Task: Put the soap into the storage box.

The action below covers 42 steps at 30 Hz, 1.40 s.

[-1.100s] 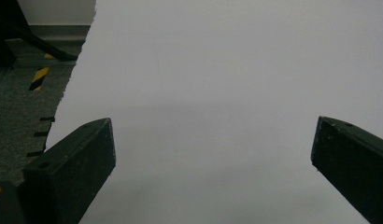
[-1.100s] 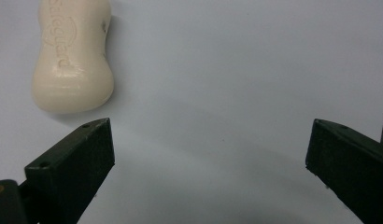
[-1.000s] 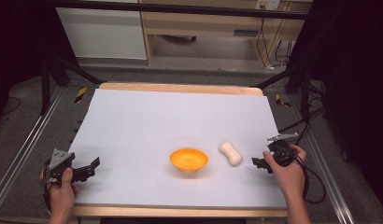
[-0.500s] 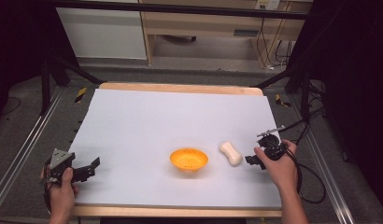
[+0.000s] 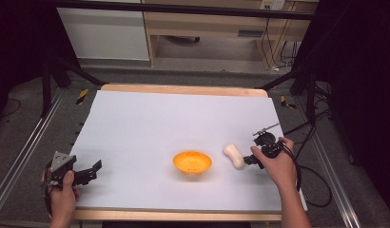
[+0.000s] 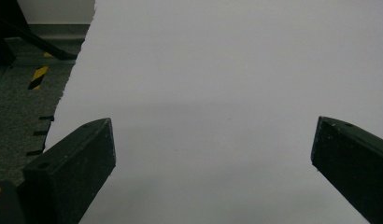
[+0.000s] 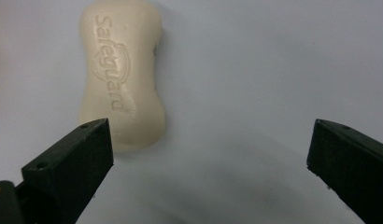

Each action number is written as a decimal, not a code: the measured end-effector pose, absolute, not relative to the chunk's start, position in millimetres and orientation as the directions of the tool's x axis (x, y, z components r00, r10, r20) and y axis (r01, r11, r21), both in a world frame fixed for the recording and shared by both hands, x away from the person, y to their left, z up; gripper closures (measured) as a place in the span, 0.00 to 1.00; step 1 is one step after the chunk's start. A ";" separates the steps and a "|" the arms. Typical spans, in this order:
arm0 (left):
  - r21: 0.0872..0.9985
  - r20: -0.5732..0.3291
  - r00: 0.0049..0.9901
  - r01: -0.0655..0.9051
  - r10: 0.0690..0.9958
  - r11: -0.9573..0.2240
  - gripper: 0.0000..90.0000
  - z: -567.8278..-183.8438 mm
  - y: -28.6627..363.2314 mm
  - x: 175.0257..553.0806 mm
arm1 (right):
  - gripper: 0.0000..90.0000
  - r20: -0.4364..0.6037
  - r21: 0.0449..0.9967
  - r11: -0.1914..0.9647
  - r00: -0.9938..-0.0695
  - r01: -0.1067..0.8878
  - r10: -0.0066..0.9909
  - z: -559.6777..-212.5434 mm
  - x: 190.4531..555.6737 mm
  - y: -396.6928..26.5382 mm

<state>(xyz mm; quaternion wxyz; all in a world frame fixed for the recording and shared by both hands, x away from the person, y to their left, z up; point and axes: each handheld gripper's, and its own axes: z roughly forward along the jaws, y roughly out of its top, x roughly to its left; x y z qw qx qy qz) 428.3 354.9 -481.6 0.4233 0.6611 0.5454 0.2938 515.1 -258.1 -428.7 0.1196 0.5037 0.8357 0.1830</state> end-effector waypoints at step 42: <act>0.878 -0.077 0.228 0.477 0.971 -0.042 0.00 -481.6 356.2 428.7 | 0.48 0.007 0.323 0.532 -0.564 0.783 0.826 -450.7 534.2 -198.4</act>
